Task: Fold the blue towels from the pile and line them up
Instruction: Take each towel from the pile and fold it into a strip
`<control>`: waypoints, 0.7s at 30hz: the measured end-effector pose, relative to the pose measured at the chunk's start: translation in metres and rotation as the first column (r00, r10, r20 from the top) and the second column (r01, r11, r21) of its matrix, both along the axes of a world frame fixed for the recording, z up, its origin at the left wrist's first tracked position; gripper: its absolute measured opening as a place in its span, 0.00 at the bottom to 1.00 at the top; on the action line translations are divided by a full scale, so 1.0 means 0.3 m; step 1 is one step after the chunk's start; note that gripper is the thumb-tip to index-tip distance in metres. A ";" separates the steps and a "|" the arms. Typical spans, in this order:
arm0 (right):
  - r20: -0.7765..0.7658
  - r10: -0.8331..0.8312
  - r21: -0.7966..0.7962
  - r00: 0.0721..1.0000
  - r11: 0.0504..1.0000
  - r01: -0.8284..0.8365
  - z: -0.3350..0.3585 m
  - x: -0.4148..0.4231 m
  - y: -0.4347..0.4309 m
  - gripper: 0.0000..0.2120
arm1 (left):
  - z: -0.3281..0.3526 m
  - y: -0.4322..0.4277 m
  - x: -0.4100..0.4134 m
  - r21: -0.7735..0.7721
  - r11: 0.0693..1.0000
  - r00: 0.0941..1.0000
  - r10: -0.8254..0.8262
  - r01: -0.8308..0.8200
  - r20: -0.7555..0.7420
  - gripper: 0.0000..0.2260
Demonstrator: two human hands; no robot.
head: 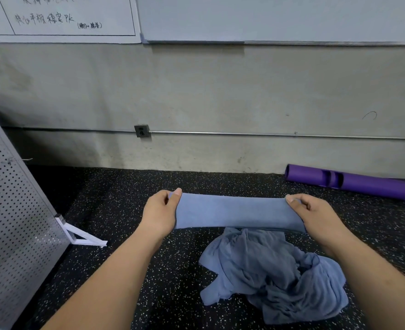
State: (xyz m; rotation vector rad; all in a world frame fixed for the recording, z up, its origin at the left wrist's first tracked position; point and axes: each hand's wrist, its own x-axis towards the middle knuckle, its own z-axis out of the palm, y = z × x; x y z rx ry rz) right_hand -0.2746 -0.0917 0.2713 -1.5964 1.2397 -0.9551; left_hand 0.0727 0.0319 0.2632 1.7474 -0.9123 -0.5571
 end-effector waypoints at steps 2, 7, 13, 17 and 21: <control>-0.012 0.017 0.029 1.000 0.999 -0.017 0.003 0.001 0.003 0.11 | -0.007 -0.002 0.006 0.036 0.999 0.999 0.005 -0.007 0.042 0.22; -0.099 0.074 0.089 0.992 0.994 -0.065 -0.007 -0.013 0.006 0.17 | -0.020 0.003 0.025 0.078 0.997 0.999 -0.002 0.005 -0.040 0.27; -0.205 0.037 -0.035 0.978 0.998 -0.045 -0.027 0.001 -0.009 0.23 | -0.023 0.007 0.027 0.063 0.997 0.981 -0.040 0.053 -0.192 0.27; -0.241 0.022 -0.093 0.970 0.995 -0.046 -0.036 0.019 -0.005 0.23 | -0.021 0.003 0.025 0.092 0.995 0.930 0.000 0.037 -0.368 0.39; -0.255 -0.005 -0.121 0.967 0.992 -0.027 -0.048 0.023 -0.008 0.23 | -0.005 0.019 -0.004 0.116 0.978 0.896 -0.110 0.176 -0.429 0.25</control>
